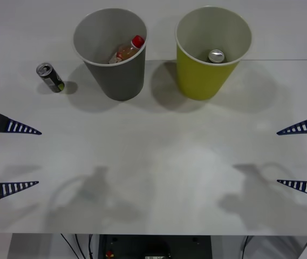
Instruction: Put the can into the green bin and the plastic bottle into the gray bin
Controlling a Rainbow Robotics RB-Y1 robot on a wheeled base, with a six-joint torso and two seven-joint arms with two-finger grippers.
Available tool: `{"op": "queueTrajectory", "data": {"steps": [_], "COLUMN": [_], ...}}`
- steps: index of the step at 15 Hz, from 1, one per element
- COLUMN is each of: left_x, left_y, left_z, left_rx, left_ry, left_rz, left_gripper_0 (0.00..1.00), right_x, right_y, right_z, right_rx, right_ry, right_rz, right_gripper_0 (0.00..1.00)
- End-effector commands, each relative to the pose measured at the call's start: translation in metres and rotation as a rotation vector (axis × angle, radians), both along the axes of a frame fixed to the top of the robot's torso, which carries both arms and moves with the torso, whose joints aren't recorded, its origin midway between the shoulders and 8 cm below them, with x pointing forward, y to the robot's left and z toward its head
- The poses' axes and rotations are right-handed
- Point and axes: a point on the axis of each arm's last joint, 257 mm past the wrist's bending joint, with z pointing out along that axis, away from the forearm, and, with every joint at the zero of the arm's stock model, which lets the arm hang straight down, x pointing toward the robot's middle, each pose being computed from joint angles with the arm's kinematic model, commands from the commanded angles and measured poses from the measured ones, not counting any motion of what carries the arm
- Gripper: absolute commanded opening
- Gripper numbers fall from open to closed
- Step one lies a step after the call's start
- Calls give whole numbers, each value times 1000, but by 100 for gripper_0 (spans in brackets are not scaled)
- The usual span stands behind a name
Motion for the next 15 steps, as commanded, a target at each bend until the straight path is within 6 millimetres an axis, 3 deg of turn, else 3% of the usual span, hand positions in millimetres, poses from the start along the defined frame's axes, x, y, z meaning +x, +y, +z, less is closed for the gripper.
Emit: {"op": "queueTrajectory", "data": {"steps": [1, 2, 7, 11, 15], "left_x": [0, -4, -1, 12, 38], "left_y": [0, 0, 1, 4, 20], "left_z": [0, -11, -8, -2, 3], "left_rx": [0, -6, -11, -103, -182], "left_ry": [0, 30, 36, 114, 140], "left_rz": [0, 7, 23, 185, 384], "left_gripper_0": [100, 100, 100, 100, 100], "right_x": [0, 0, 0, 0, 0], "right_y": [0, 0, 0, 0, 0], "right_z": [0, 0, 0, 0, 0], "right_rx": [0, 0, 0, 0, 0], "right_ry": [0, 0, 0, 0, 0], "right_rz": [0, 0, 0, 0, 0], "right_gripper_0": [100, 100, 100, 100, 100]}}
